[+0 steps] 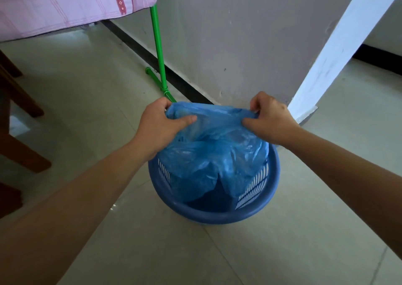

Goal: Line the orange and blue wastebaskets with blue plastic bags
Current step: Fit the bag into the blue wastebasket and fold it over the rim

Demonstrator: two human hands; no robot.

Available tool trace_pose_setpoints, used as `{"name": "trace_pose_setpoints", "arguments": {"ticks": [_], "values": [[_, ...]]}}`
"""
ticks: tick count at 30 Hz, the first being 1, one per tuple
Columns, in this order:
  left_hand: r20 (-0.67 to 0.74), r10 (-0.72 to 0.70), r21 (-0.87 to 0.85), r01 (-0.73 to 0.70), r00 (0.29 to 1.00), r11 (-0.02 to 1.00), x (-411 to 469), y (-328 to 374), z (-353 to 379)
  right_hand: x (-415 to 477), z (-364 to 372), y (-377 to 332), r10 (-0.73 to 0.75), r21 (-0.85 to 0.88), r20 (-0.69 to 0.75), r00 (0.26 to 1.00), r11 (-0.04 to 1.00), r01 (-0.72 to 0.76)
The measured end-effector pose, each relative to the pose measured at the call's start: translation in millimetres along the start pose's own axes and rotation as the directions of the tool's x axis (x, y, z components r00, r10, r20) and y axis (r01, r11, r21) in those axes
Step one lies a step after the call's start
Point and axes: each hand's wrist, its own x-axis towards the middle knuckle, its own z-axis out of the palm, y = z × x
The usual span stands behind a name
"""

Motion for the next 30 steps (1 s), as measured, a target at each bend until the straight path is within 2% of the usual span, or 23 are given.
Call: {"name": "trace_pose_setpoints", "arguments": {"ticks": [3,6,10,13,14,15,16,18,19,21,22,24,28,30], "values": [[0.035,-0.003,-0.014,0.004,0.999,1.0,-1,0,-2,-10,-4,-14,-0.142,0.178,0.096,0.985,0.976,0.124],[0.08,0.014,-0.031,-0.011,0.997,0.999,-1,2,-3,-20,3,-27,-0.269,0.143,0.128,0.955,0.957,0.251],[0.071,0.099,0.083,-0.105,0.993,0.991,-1,4,-4,-14,1,-30,-0.202,0.174,0.252,0.946,0.971,0.161],[0.05,0.17,0.291,-0.177,0.984,0.94,3,-2,-7,0,-15,-22,-0.155,-0.042,0.243,0.958,0.985,0.17],[0.04,0.19,0.328,-0.193,0.981,0.925,5,-5,-8,4,-22,-20,-0.113,-0.079,0.261,0.959,0.987,0.138],[0.031,0.203,0.341,-0.201,0.979,0.918,7,-7,-8,6,-30,-19,-0.063,-0.037,0.318,0.946,0.996,0.079],[0.024,0.208,0.341,-0.204,0.978,0.918,9,-9,-9,6,-39,-18,-0.026,0.102,0.428,0.903,0.995,-0.019],[0.018,0.209,0.342,-0.203,0.978,0.917,11,-12,-10,3,-56,-19,-0.055,0.414,0.64,0.767,0.865,-0.283],[0.017,0.208,0.344,-0.201,0.978,0.917,11,-12,-11,1,-62,-20,-0.107,0.518,0.663,0.741,0.78,-0.351],[0.015,0.204,0.339,-0.197,0.979,0.92,12,-13,-11,0,-65,-22,-0.154,0.64,0.589,0.794,0.688,-0.342],[0.015,0.203,0.342,-0.196,0.979,0.919,12,-13,-11,1,-62,-24,-0.142,0.664,0.525,0.839,0.685,-0.299],[0.019,0.209,0.353,-0.202,0.978,0.913,13,-13,-9,1,-48,-31,-0.092,0.635,0.399,0.913,0.746,-0.202],[0.053,0.223,0.328,-0.228,0.973,0.917,9,-10,-4,-1,-15,-49,-0.062,0.288,0.255,0.965,0.958,-0.014],[0.095,0.216,0.282,-0.235,0.972,0.93,6,-8,-3,1,-4,-48,-0.125,0.1,0.244,0.962,0.99,0.103]]}}
